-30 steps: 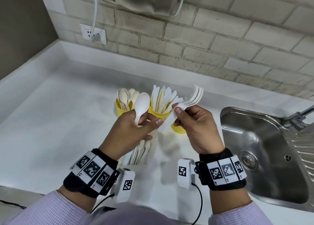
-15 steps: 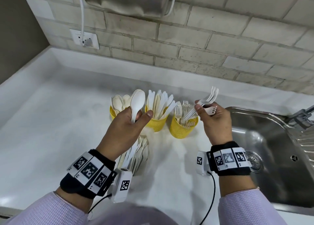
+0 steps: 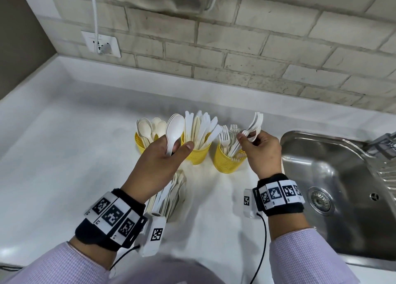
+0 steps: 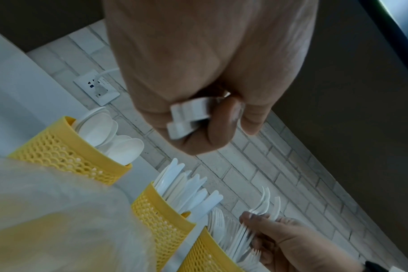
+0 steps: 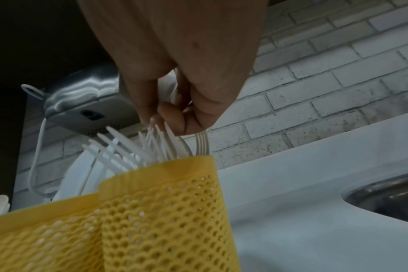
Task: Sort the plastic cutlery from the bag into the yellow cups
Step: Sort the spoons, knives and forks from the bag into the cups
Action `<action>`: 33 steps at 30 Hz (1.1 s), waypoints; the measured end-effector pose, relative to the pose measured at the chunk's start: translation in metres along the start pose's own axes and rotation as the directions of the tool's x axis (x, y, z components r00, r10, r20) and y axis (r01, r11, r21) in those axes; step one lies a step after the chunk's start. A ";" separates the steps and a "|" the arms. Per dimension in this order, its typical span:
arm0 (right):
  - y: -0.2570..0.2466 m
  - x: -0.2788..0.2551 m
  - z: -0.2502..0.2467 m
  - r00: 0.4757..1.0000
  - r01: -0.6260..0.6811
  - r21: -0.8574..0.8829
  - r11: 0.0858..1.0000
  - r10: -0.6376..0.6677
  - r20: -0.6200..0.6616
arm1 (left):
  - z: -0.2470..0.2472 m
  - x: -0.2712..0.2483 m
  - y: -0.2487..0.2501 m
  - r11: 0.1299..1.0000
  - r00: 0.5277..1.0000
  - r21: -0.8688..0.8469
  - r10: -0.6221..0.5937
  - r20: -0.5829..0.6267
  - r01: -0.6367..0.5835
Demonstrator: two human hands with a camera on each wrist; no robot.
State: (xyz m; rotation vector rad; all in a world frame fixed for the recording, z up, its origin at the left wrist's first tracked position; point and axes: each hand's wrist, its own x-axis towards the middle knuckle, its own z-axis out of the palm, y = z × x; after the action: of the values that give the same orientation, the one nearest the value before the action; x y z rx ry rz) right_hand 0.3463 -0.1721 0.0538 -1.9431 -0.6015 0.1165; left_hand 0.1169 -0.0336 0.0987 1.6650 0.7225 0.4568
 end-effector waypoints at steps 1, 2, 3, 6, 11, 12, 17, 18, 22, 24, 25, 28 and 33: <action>0.002 0.000 0.000 1.000 -0.004 -0.010 1.000 0.005 0.009 | 0.000 0.000 0.001 1.000 1.000 0.002 -0.001 -0.003 0.001; 0.003 0.000 0.001 1.000 -0.006 -0.022 1.000 0.006 0.018 | 0.000 -0.001 0.003 1.000 1.000 0.003 -0.001 -0.006 0.001; 0.004 0.000 0.001 1.000 0.000 -0.042 0.999 0.001 0.026 | 0.001 -0.002 0.004 1.000 1.000 0.003 -0.001 -0.006 0.001; 0.003 -0.002 0.002 0.999 0.025 -0.084 0.996 -0.021 0.041 | 0.001 -0.003 0.006 1.000 1.000 0.002 -0.003 0.002 0.003; -0.001 -0.007 0.002 0.989 0.139 -0.140 0.980 -0.144 -0.028 | 0.005 -0.002 0.007 1.000 1.000 -0.001 -0.021 -0.013 0.021; -0.004 -0.007 0.002 0.982 0.174 -0.160 0.972 -0.183 -0.039 | 0.006 -0.002 0.007 1.000 1.000 -0.004 -0.028 -0.014 0.028; -0.007 -0.008 0.005 0.925 0.379 -0.425 0.822 -0.317 0.210 | 0.007 -0.001 0.007 0.995 0.998 -0.074 -0.062 0.005 0.062; -0.007 -0.010 0.007 0.916 0.392 -0.492 0.778 -0.280 0.287 | 0.008 -0.001 0.007 0.991 0.998 -0.111 -0.068 0.015 0.069; -0.002 -0.019 0.016 0.890 0.398 -0.635 0.662 -0.109 0.443 | 0.009 -0.003 0.010 0.963 0.995 -0.248 -0.097 0.035 0.103; -0.008 -0.019 0.016 0.902 0.361 -0.626 0.691 -0.087 0.424 | 0.008 -0.004 0.011 0.960 0.995 -0.262 -0.092 0.030 0.097; -0.013 -0.019 0.015 0.911 0.342 -0.602 0.722 -0.096 0.402 | 0.008 -0.004 0.011 0.963 0.996 -0.256 -0.078 0.033 0.084; -0.035 -0.023 0.012 0.928 0.342 -0.429 0.836 -0.227 0.296 | 0.010 -0.006 0.013 0.971 0.997 -0.235 -0.030 0.066 0.045; -0.083 -0.034 0.017 0.922 0.240 0.142 0.960 -0.271 0.275 | 0.010 -0.004 0.011 0.985 0.984 -0.173 0.033 0.177 -0.002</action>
State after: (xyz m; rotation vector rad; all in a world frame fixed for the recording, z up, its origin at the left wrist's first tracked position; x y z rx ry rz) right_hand 0.2810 -0.1468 0.1127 -1.7392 -1.0207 0.2686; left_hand 0.1229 -0.0451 0.1069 1.5277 0.5210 0.3661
